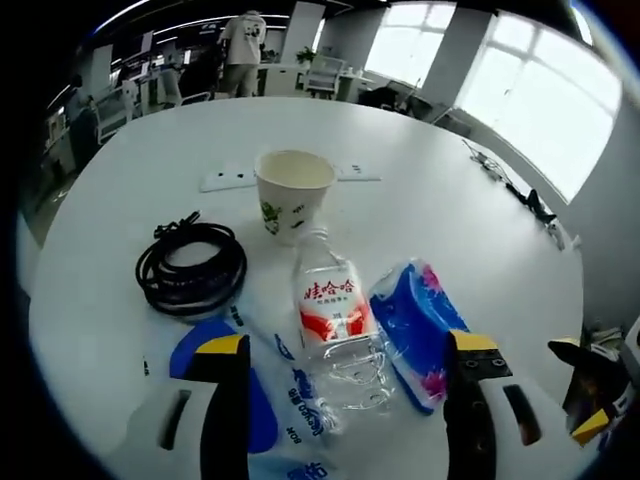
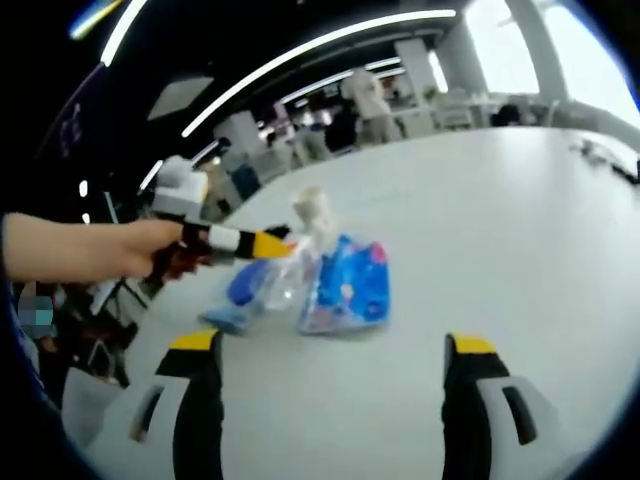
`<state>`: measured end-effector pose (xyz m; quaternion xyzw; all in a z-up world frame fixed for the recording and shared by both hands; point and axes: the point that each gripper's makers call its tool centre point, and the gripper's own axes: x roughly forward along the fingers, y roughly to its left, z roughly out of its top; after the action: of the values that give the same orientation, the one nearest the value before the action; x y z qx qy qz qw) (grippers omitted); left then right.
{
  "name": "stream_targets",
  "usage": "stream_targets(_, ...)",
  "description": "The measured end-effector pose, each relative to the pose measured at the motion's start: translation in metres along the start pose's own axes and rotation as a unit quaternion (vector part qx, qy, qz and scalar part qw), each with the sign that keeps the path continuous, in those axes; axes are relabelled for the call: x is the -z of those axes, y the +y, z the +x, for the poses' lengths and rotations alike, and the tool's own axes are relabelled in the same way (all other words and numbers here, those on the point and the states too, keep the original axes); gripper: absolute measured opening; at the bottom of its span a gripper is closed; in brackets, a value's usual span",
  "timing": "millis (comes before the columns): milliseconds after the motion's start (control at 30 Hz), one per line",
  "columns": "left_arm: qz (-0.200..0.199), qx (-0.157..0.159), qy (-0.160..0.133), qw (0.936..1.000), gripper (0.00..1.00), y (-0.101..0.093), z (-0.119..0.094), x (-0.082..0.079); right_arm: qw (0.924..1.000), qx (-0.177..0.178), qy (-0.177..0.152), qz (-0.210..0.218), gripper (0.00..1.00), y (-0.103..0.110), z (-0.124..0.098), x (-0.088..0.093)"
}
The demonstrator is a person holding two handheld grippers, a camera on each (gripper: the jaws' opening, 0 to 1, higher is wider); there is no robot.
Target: Arrange the tabletop items into an orderly group along one side of the table until the central work area is clear of visible clutter.
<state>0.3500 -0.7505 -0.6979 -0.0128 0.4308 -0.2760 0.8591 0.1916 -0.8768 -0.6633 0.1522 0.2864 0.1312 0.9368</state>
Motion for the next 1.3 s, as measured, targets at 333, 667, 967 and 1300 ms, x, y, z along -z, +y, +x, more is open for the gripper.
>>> stream_targets(333, -0.049, -0.033, 0.005, 0.9983, 0.68, 0.002, 0.010, 0.001, 1.0000, 0.001, -0.001, 0.010, 0.89, -0.001, 0.000, 0.003)
stream_targets(667, -0.044, -0.041, 0.023, 0.9980, 0.58, 0.005, 0.026, -0.005, 0.9997, 0.005, 0.000, 0.022, 0.89, -0.005, -0.003, 0.010)
stream_targets(967, -0.032, -0.050, 0.035, 0.9976, 0.62, 0.010, 0.035, -0.014, 0.9994, 0.005, 0.003, 0.035, 0.89, -0.005, 0.001, 0.017)
stream_targets(1300, -0.031, -0.055, 0.052, 0.9966, 0.62, 0.014, 0.037, -0.008, 0.9994, -0.003, 0.000, 0.035, 0.89, 0.001, 0.009, 0.013)
